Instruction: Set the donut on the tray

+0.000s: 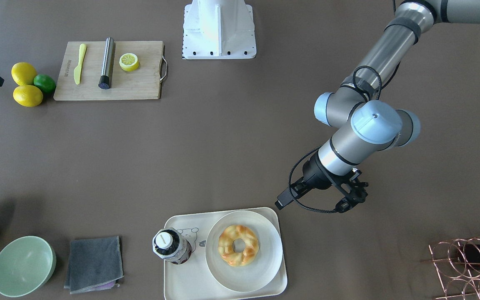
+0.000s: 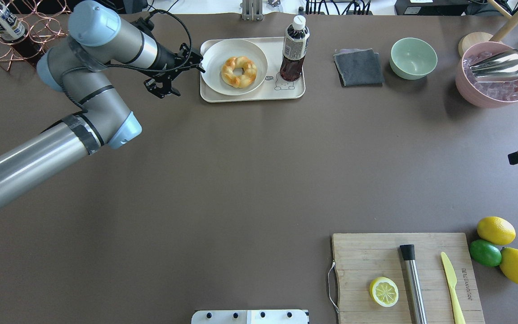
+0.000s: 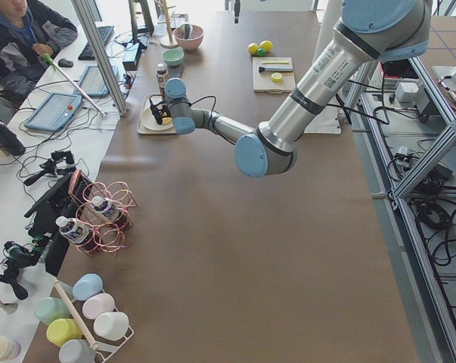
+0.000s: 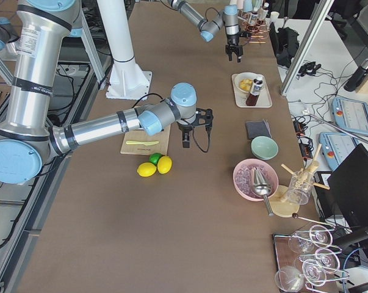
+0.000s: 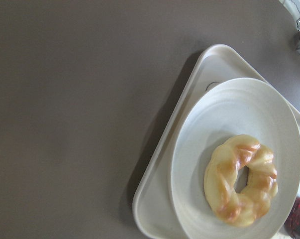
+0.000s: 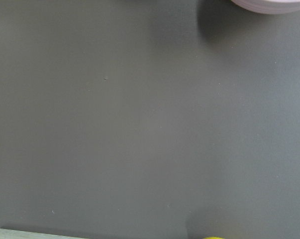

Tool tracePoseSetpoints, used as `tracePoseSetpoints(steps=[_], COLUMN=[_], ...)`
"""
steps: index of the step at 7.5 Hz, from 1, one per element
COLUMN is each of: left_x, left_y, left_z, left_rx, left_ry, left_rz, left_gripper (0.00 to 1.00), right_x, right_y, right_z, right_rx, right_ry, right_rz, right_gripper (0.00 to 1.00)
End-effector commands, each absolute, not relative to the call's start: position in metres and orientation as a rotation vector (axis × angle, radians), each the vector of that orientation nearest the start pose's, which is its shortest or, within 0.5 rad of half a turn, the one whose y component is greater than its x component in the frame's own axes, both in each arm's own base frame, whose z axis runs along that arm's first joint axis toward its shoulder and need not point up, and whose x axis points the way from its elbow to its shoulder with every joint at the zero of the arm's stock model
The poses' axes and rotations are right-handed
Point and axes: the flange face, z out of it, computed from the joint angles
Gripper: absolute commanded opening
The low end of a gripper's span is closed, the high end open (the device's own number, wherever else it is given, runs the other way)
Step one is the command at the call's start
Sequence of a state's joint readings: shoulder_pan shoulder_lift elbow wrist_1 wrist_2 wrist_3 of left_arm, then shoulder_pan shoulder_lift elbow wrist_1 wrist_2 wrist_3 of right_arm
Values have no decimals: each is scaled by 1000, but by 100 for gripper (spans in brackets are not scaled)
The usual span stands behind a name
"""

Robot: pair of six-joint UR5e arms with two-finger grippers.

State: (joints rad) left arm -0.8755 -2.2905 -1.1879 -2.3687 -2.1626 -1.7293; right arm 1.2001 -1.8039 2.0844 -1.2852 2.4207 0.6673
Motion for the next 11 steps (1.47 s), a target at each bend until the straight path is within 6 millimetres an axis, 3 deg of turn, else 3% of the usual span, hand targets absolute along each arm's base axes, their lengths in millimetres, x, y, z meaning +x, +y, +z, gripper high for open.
tracePoseSetpoints(steps=[1,2,3,5,6,8,9,11], left_x=[281,242,193,89,54,-24,-51,-69], left_y=[-594,-557,-518,-444,-421,-410,-407,-401], left_z=[325,351,390,493,540,598,612,633], left_rx=[-132,-98,-30,131,227,346,343,305], left_ry=[1263,1269,1250,1173,1102,907,833,718], left_rz=[-461,-391,-305,-77,52,269,338,388], left_gripper=[97,97,97,97,97,97,97,97], right_x=[-77,-57,-35,1,21,48,59,72], right_y=[-398,-405,-411,-411,-411,-406,-404,-398], right_z=[489,511,537,575,592,617,626,634], right_rx=[48,71,91,119,143,154,149,133], right_ry=[-957,-937,-921,-885,-871,-810,-751,-728], right_rz=[66,60,43,40,26,-12,-34,-49], right_gripper=[100,100,100,100,100,100,100,100])
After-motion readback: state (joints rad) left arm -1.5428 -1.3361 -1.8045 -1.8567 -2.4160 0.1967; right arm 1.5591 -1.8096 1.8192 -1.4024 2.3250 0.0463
